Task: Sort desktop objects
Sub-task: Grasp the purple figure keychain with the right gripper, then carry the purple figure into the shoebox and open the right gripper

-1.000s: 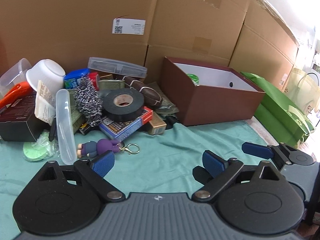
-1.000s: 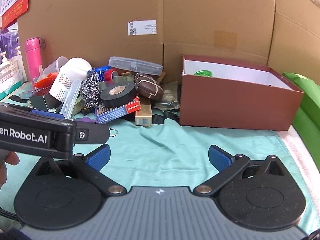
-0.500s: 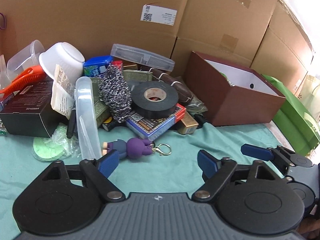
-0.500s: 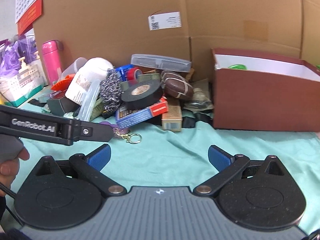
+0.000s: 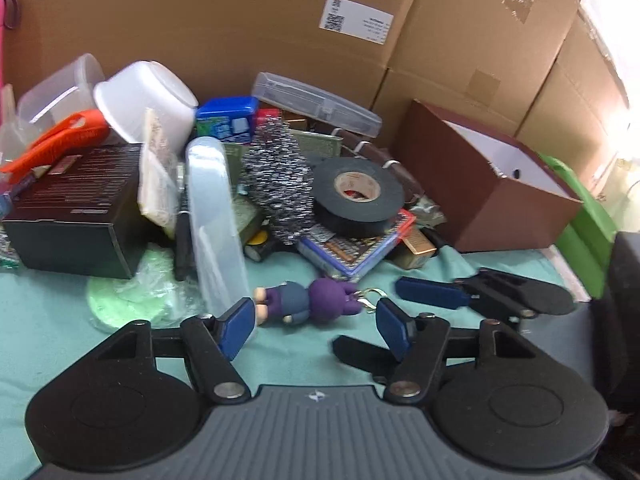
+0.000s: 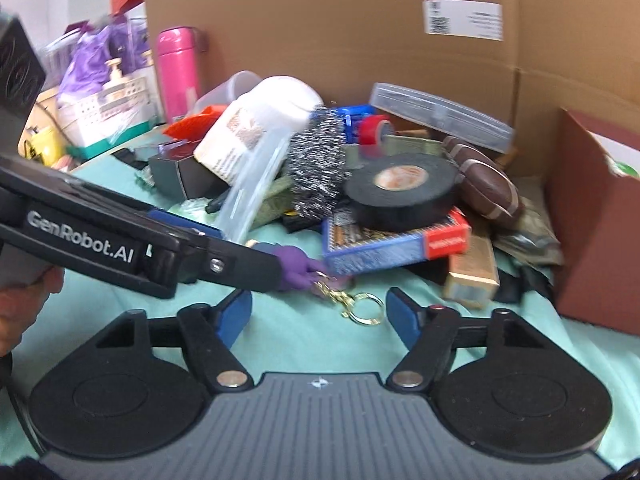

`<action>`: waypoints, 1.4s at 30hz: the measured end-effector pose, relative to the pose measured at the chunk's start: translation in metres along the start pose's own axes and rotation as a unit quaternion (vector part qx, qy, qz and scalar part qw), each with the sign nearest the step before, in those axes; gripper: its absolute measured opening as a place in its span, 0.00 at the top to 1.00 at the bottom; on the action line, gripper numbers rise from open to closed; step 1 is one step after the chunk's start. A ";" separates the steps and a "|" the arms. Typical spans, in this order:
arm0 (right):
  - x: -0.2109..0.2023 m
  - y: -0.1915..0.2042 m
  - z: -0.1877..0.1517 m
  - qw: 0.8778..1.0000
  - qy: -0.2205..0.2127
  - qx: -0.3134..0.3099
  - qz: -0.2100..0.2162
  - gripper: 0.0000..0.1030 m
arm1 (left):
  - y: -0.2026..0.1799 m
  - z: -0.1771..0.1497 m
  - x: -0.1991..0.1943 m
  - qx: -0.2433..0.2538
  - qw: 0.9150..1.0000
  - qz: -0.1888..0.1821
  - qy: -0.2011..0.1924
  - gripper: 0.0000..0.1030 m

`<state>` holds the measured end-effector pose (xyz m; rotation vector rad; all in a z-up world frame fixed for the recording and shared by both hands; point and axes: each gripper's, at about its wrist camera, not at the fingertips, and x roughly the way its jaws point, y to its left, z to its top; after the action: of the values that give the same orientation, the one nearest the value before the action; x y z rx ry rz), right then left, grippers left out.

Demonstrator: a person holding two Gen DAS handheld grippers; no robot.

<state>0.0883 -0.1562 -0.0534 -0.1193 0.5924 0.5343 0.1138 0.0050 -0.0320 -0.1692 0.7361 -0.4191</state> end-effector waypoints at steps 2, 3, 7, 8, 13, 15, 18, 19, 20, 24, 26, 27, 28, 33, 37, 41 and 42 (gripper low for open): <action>0.005 0.003 0.002 1.000 0.001 -0.009 0.004 0.32 | -0.001 0.002 0.005 0.001 1.000 -0.006 0.005 0.34; 0.008 0.004 0.004 1.000 0.002 -0.013 0.005 0.33 | -0.001 0.003 0.008 0.003 1.000 0.000 0.005 0.34; 0.017 0.002 0.007 1.000 0.012 -0.015 0.009 0.36 | 0.007 0.007 0.024 -0.003 1.000 0.010 0.010 0.34; 0.019 0.001 0.007 1.000 0.015 -0.012 0.010 0.36 | 0.008 0.007 0.026 0.002 1.000 0.007 0.004 0.34; 0.018 0.000 0.007 1.000 0.012 -0.010 0.013 0.50 | 0.001 0.004 0.025 0.030 0.999 0.014 0.005 0.33; 0.014 0.003 0.005 1.000 0.008 -0.023 0.019 0.62 | 0.000 0.003 0.023 0.029 0.999 0.012 0.005 0.39; 0.009 0.010 0.003 0.999 0.009 -0.041 0.007 0.65 | -0.002 0.002 0.021 0.035 0.999 0.014 0.007 0.43; 0.007 0.009 0.002 0.999 0.009 -0.038 0.007 0.65 | -0.002 0.001 0.021 0.035 0.999 0.010 0.008 0.43; 0.005 0.009 0.001 0.999 0.010 -0.035 0.006 0.65 | -0.002 0.000 0.021 0.035 0.999 0.006 0.009 0.43; 0.001 0.008 -0.004 1.000 0.010 -0.027 0.001 0.65 | -0.004 -0.003 0.023 0.035 0.999 -0.006 0.017 0.43; -0.001 0.006 -0.005 1.000 0.012 -0.023 0.002 0.66 | -0.007 -0.003 0.023 0.042 0.999 -0.004 0.019 0.43; -0.003 0.006 -0.006 1.000 0.013 -0.025 0.001 0.66 | -0.010 -0.004 0.022 0.048 0.999 -0.001 0.019 0.43; -0.005 0.007 -0.006 1.000 0.013 -0.027 -0.001 0.66 | -0.013 -0.005 0.021 0.053 0.998 0.000 0.019 0.43; -0.021 0.001 -0.011 1.000 0.004 -0.017 -0.007 0.66 | -0.025 -0.004 0.017 0.060 0.998 -0.011 0.016 0.43; -0.043 -0.002 -0.009 1.000 -0.017 -0.014 -0.020 0.66 | -0.042 0.002 0.007 0.075 0.997 -0.021 0.002 0.44; -0.068 -0.007 -0.003 0.998 -0.047 -0.018 -0.040 0.66 | -0.061 0.013 -0.005 0.090 0.995 -0.038 -0.017 0.44; -0.074 -0.009 -0.001 0.997 -0.056 -0.018 -0.046 0.66 | -0.066 0.016 -0.008 0.093 0.994 -0.043 -0.023 0.44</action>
<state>0.0404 -0.1972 -0.0134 -0.1497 0.4660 0.4591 0.0989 -0.0510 0.0037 -0.0349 0.6420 -0.5621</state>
